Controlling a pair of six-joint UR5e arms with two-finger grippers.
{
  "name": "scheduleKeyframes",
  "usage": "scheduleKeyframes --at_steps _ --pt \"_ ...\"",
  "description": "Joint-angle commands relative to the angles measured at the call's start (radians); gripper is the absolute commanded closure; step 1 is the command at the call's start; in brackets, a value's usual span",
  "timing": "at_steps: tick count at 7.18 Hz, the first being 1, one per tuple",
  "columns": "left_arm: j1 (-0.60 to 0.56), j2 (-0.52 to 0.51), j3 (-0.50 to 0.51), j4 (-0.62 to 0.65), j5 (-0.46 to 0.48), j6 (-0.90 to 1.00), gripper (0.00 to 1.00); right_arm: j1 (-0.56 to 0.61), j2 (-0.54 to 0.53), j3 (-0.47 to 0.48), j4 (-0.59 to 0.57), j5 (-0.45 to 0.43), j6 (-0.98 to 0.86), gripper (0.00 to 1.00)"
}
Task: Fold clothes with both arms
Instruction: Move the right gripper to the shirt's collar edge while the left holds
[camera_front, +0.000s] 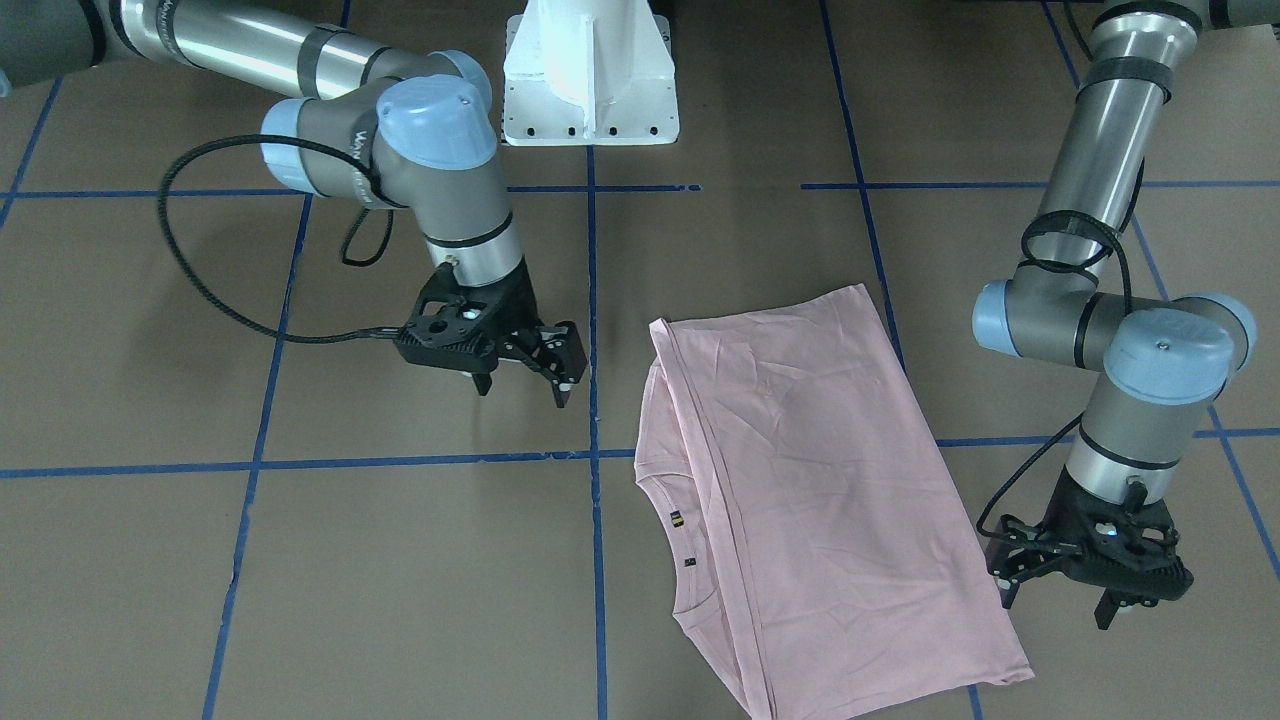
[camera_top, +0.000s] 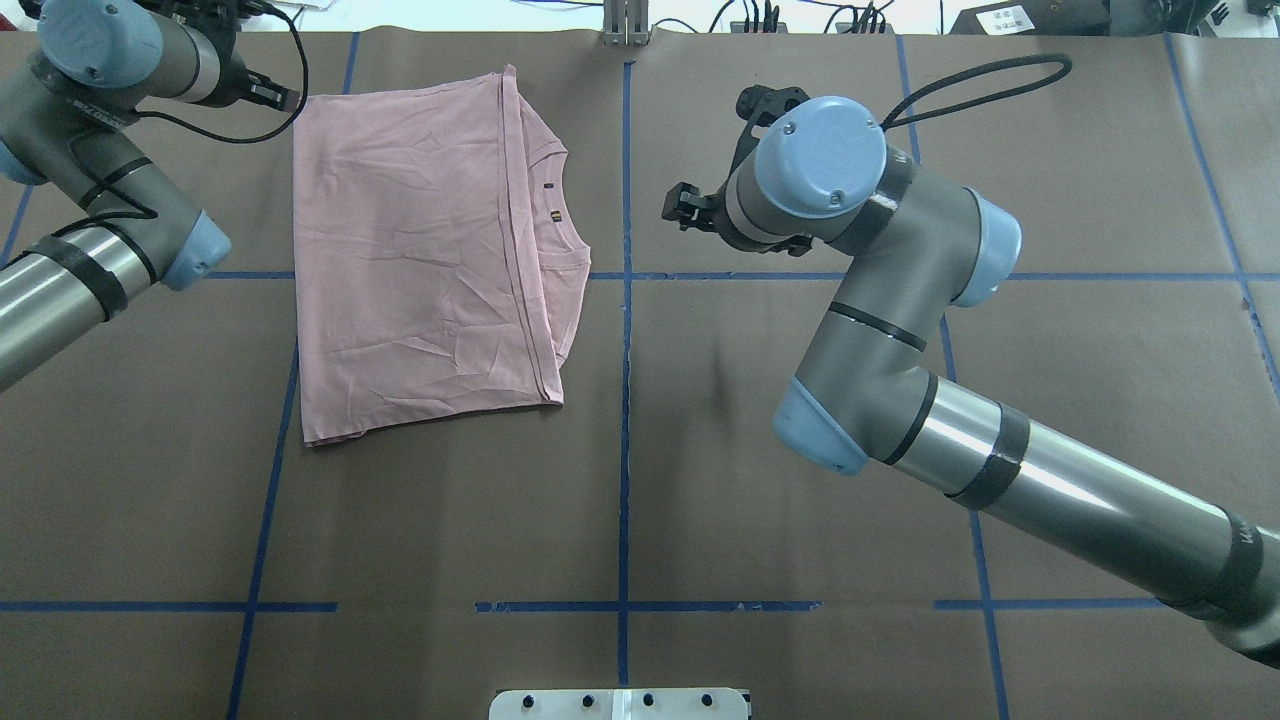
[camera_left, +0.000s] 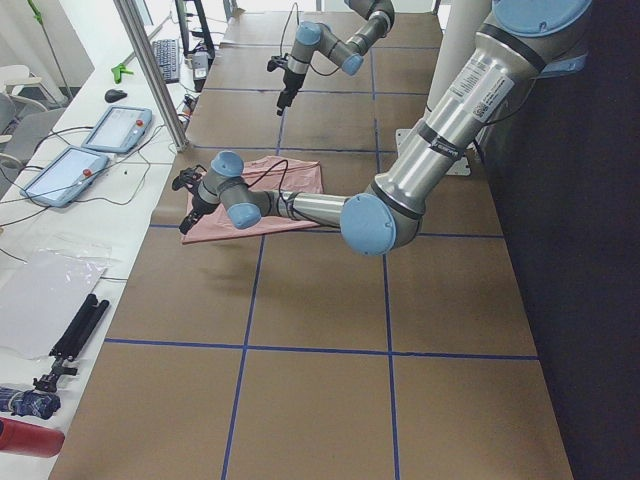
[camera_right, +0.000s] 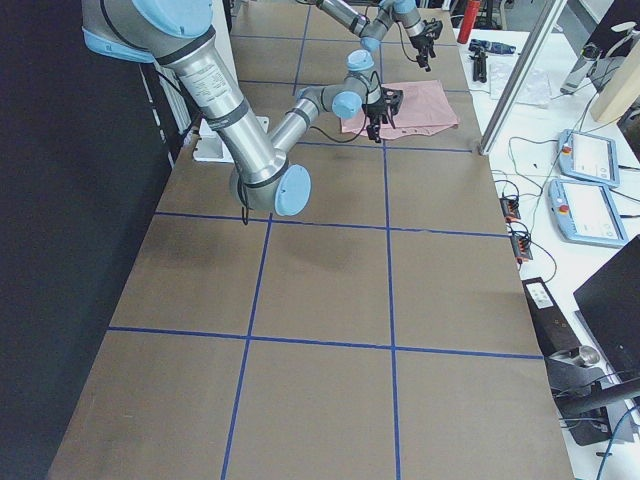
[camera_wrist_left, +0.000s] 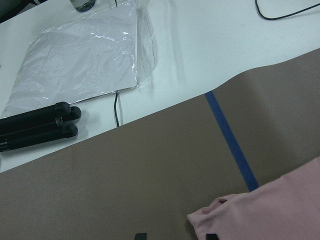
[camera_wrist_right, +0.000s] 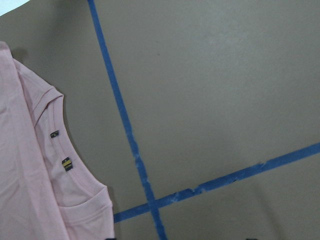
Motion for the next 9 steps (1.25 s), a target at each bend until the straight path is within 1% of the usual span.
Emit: scheduleKeyframes --at_steps 1,2,4,5,6,9 --pt "0.011 0.036 -0.085 0.001 -0.052 -0.045 0.0 -0.066 0.182 -0.222 -0.001 -0.052 0.161 0.28" --pt "0.012 0.039 -0.087 0.001 -0.052 -0.045 0.0 -0.092 0.221 -0.287 -0.001 -0.054 0.207 0.38" --pt "0.012 0.039 -0.089 0.001 -0.052 -0.045 0.0 -0.132 0.227 -0.312 -0.004 -0.064 0.197 0.35" --pt "0.012 0.039 -0.089 0.0 -0.052 -0.045 0.0 -0.143 0.244 -0.348 -0.002 -0.077 0.194 0.34" --pt "0.012 0.039 -0.089 0.0 -0.052 -0.045 0.0 -0.157 0.249 -0.364 -0.002 -0.092 0.194 0.33" --pt "0.012 0.041 -0.089 0.0 -0.053 -0.043 0.0 -0.175 0.257 -0.367 0.001 -0.135 0.201 0.33"
